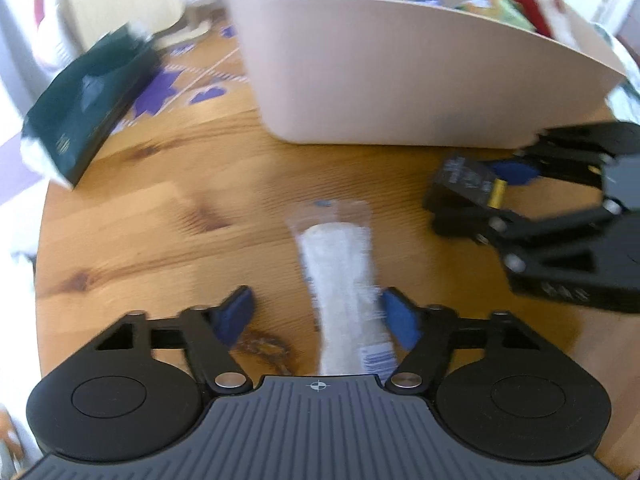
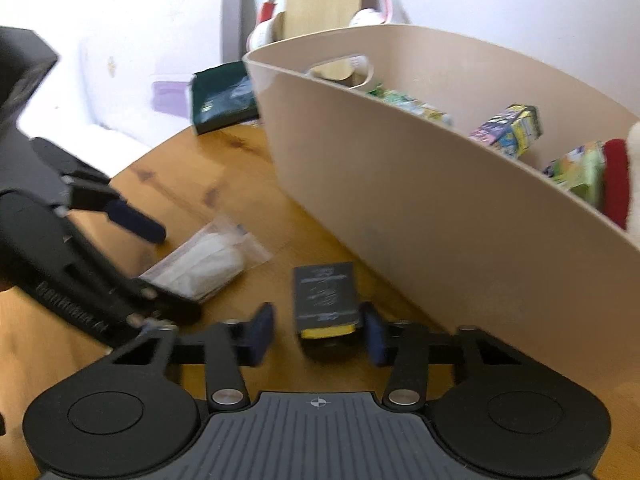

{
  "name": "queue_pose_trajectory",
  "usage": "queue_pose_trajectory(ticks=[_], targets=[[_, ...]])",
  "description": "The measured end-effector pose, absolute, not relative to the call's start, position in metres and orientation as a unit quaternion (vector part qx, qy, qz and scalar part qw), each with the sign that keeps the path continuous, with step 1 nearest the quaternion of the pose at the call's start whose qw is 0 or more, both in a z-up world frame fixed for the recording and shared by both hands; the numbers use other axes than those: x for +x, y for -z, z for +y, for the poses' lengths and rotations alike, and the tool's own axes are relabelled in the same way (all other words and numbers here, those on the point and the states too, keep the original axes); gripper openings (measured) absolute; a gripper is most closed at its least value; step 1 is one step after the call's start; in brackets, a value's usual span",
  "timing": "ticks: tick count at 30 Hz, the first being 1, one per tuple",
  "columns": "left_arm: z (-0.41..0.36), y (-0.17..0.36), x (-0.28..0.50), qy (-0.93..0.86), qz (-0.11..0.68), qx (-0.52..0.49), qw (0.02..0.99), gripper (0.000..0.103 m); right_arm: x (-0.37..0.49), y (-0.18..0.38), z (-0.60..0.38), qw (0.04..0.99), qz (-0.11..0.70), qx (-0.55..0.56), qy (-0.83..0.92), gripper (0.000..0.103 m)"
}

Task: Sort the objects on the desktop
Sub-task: 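Grasp the white wrapped pad with the left tool while the right tool grasps the black-yellow box, then lift the wrapped pad and black-yellow box over the basket with both tools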

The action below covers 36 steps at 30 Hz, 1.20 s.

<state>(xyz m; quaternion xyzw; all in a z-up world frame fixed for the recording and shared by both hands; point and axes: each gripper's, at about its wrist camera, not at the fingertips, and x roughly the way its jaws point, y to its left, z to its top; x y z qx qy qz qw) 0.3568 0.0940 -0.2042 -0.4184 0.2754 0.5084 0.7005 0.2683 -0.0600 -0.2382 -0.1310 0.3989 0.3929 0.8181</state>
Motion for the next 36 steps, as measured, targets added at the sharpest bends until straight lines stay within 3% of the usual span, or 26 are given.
queue_pose_trajectory(ticks=[2, 3, 4, 12, 36], targets=[[0.093, 0.201, 0.361, -0.502, 0.276, -0.413, 0.708, 0.05, 0.269, 0.238, -0.058, 0.822, 0.397, -0.138, -0.384, 0.03], [0.092, 0.199, 0.363, -0.501, 0.274, -0.413, 0.709, 0.037, 0.268, 0.237, -0.056, 0.821, 0.397, -0.144, -0.384, 0.03], [0.092, 0.198, 0.364, -0.5, 0.273, -0.412, 0.711, 0.034, 0.266, 0.237, -0.055, 0.82, 0.397, -0.149, -0.385, 0.03], [0.091, 0.196, 0.362, -0.493, 0.252, -0.444, 0.704, 0.028, 0.252, 0.233, -0.057, 0.811, 0.407, -0.164, -0.385, 0.03], [0.056, 0.129, 0.35, -0.525, 0.173, -0.428, 0.715, 0.027, 0.219, 0.171, -0.116, 0.847, 0.368, -0.125, -0.362, 0.03]])
